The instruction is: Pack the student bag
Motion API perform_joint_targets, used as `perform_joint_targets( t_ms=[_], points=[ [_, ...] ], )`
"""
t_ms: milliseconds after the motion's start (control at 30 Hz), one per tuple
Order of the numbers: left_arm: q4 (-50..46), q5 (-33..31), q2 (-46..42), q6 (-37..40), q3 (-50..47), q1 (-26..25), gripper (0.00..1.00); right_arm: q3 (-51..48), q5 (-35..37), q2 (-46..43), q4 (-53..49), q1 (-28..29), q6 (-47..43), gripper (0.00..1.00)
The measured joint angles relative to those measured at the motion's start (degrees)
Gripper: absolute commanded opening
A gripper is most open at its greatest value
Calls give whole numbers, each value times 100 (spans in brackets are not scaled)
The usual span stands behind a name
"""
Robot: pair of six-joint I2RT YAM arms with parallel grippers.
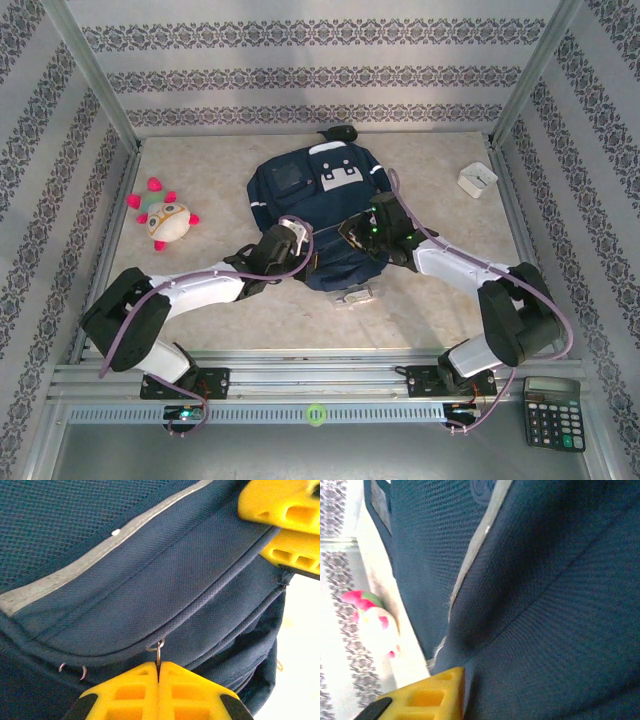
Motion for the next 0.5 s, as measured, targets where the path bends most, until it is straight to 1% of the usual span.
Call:
perform_joint_targets(
  t_ms=[67,200,367,500],
  points=[
    [-136,-98,-52,0,0,35,0,0,50,11,-44,-4,-7,7],
    [-466,-284,-164,4,0,177,0,0,74,9,-55,-17,-35,1],
    [-807,-496,-271,70,0,507,0,-2,72,2,-83,-42,-125,0],
    [-828,-492,-282,151,9,785,0,-2,59,-44,-90,-42,-136,0]
  ],
)
